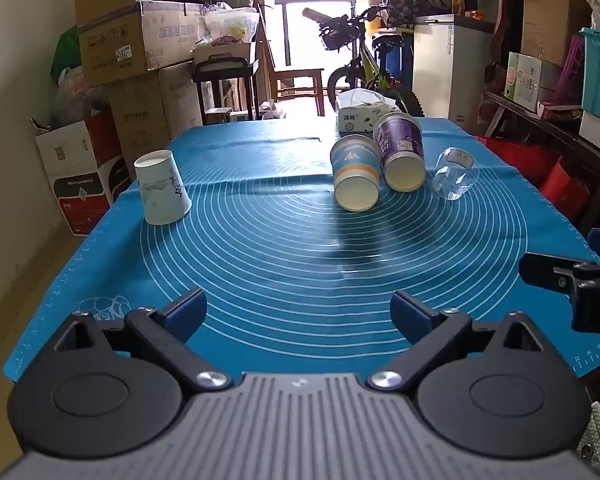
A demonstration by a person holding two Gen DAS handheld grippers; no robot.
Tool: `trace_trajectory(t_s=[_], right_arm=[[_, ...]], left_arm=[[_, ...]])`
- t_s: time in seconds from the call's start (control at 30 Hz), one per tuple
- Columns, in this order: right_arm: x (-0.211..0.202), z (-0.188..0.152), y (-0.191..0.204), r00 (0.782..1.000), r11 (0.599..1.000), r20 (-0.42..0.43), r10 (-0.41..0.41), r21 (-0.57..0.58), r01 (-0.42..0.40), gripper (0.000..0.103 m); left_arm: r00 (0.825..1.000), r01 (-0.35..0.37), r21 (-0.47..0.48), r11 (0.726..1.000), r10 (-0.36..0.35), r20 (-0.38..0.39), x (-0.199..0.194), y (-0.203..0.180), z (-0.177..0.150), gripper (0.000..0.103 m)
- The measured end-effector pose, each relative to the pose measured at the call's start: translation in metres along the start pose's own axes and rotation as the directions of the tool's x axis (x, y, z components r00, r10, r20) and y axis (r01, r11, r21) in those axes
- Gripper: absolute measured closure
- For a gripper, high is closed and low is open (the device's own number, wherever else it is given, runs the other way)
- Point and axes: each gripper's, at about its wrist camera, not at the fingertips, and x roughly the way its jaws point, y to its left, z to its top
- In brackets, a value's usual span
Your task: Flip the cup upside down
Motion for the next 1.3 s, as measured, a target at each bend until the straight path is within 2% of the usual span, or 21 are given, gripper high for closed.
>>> trace_trajectory(t_s=[1.3], right_arm=[[-0.0005,-0.0025,0.0014,1.0,1.0,0.004,0.004,-0.029,-0.004,0.0]], left_arm=[[1.0,-0.013,0.011,1.0,0.013,-0.001,0.0012,-0.0005,-0.0005,0.006]])
